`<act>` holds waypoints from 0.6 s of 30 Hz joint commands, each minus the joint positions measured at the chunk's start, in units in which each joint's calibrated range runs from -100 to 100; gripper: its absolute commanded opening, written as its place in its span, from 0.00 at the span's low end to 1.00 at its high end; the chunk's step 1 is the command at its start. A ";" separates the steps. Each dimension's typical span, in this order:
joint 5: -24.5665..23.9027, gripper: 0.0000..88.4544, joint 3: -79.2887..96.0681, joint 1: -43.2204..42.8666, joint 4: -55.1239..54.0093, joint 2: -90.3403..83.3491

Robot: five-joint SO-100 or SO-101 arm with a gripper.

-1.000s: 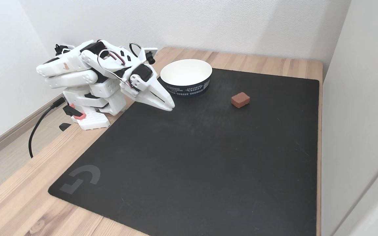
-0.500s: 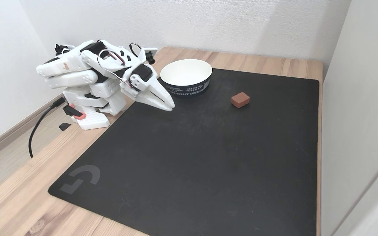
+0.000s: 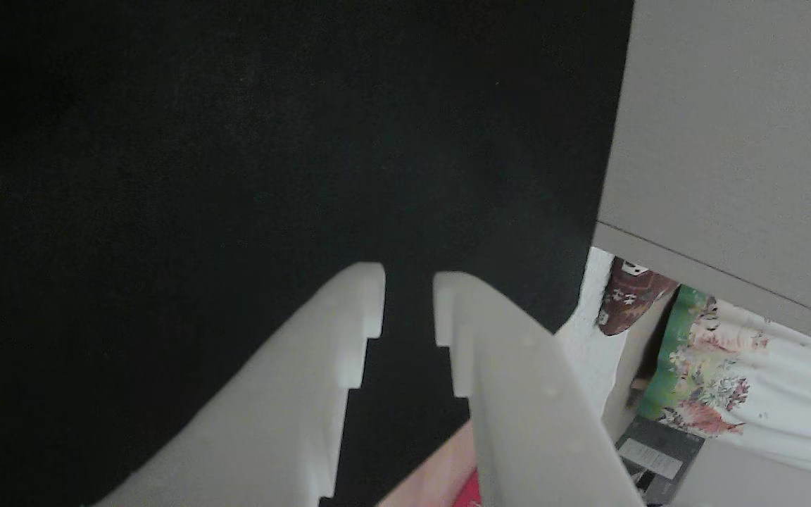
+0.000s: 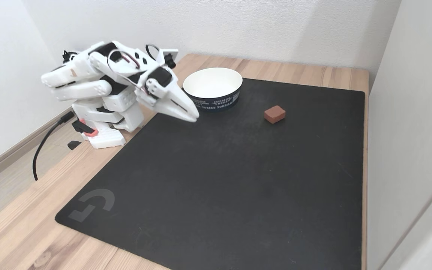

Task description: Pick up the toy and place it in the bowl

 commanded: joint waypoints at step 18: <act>0.23 0.03 -55.77 -11.14 -0.48 60.95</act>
